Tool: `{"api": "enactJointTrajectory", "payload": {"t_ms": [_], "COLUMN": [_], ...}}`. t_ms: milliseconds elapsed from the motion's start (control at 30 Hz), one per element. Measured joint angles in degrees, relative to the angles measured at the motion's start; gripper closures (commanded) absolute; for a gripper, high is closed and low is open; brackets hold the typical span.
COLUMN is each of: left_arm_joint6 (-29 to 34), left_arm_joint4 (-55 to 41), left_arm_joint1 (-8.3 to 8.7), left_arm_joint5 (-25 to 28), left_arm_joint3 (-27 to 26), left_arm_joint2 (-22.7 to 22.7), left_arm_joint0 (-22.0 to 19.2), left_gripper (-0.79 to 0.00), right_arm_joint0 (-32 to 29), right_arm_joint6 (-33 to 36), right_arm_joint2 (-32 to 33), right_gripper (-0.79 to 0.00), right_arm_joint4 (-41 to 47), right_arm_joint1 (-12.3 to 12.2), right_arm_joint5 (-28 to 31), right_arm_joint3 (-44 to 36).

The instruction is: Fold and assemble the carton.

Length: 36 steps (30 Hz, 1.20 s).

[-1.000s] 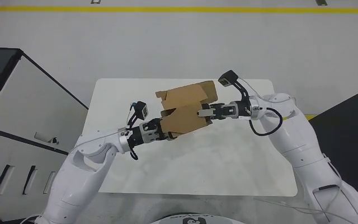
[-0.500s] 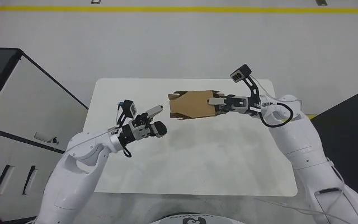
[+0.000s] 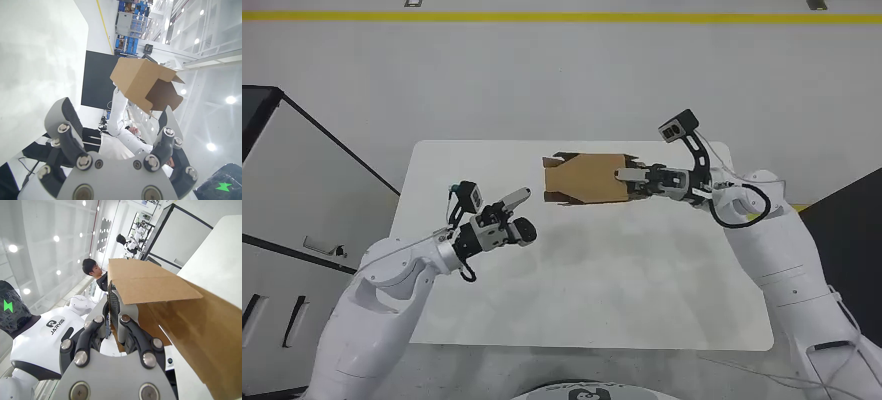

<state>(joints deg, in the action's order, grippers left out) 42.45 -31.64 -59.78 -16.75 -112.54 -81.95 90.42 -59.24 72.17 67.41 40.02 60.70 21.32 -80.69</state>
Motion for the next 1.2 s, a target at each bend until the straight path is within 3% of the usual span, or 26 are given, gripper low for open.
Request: {"api": "enactJointTrajectory", "payload": {"t_ms": [433,633,667,733,767,1067,1200], "left_arm_joint6": [-0.6,-2.5,-2.7,-3.1,-3.4,-5.7,-7.7], "left_arm_joint4": [-1.8,-4.2,-4.0,-2.9,-2.7,-1.1,8.2], "left_arm_joint1": [0.02,0.08,0.14,0.24,0.26,0.33,0.69], "left_arm_joint5": [-1.1,-5.3,-5.5,-5.9,-5.9,-6.3,1.1], "left_arm_joint3": [-0.8,-2.2,-2.4,-2.7,-2.6,-2.5,-5.7], "left_arm_joint2": [-0.7,-1.7,-1.9,-2.1,-2.2,-2.3,-1.8], "left_arm_joint0": [0.3,0.5,0.5,0.7,0.8,1.0,1.0], "left_gripper": [-0.785,-0.785,-0.665,-0.08,0.0,0.0,0.0], "right_arm_joint0": [-0.2,-0.9,-1.0,-1.1,-1.2,-1.2,-1.5], "right_arm_joint6": [-1.0,-3.0,-3.1,-3.3,-3.4,-3.3,-3.8], "right_arm_joint2": [0.5,1.8,2.0,2.2,2.2,2.2,2.1], "right_gripper": [0.0,0.0,0.0,0.0,0.0,0.0,0.0], "right_arm_joint4": [-2.1,-3.3,-3.4,-3.5,-3.5,-3.4,-3.2], "right_arm_joint1": [-0.1,-0.3,-0.3,-0.3,-0.3,-0.3,-0.3], "right_arm_joint5": [0.8,0.3,0.2,0.0,-0.1,-0.4,-0.8], "right_arm_joint3": [-1.0,-0.8,-0.7,-0.4,-0.3,-0.1,-0.3]}}
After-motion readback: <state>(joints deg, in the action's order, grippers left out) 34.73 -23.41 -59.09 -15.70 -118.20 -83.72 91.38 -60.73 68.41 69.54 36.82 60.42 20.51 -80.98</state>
